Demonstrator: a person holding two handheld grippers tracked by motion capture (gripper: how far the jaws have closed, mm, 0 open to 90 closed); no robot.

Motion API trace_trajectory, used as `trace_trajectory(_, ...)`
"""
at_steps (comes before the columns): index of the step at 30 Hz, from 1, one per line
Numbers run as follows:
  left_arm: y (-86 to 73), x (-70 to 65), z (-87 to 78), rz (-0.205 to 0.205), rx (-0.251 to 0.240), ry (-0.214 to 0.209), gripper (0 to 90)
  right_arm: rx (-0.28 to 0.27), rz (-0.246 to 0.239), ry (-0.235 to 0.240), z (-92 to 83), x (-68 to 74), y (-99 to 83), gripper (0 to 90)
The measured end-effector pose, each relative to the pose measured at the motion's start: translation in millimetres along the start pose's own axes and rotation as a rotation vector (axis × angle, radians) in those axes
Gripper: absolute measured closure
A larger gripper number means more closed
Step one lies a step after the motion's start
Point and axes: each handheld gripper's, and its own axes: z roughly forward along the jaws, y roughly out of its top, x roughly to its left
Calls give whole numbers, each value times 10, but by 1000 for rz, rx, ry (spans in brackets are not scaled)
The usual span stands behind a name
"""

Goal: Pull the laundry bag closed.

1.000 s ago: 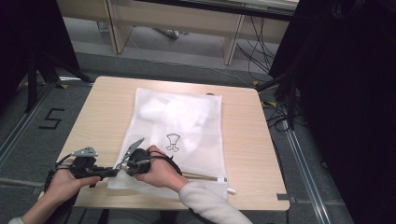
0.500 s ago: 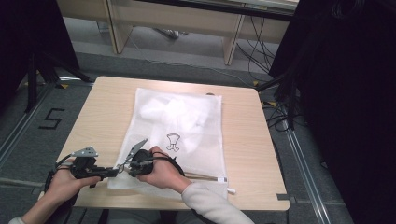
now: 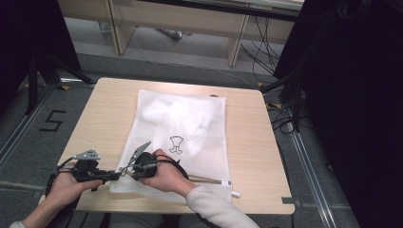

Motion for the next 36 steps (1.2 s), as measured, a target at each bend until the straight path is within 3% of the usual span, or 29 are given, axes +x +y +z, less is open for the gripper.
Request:
trace_trajectory(1,7,2,-9,4,19,5,852,3,7,-1,-4,2,0,826)
trace_trajectory(9,7,8,-3,4,20,-2,852,18,31,9,-24,5,-9,826)
trace_trajectory(12,-2,10,0,-6,-2,9,851,29,28,-4,-24,-4,-17,826)
trace_trajectory(13,2,13,0,-10,15,-2,851,27,28,-2,-24,-8,-21,826)
trace_trajectory(20,5,5,2,-6,17,8,851,27,34,3,-35,-4,-32,826)
trace_trajectory(36,-1,11,9,-17,0,1,851,44,44,0,-86,-29,-83,826)
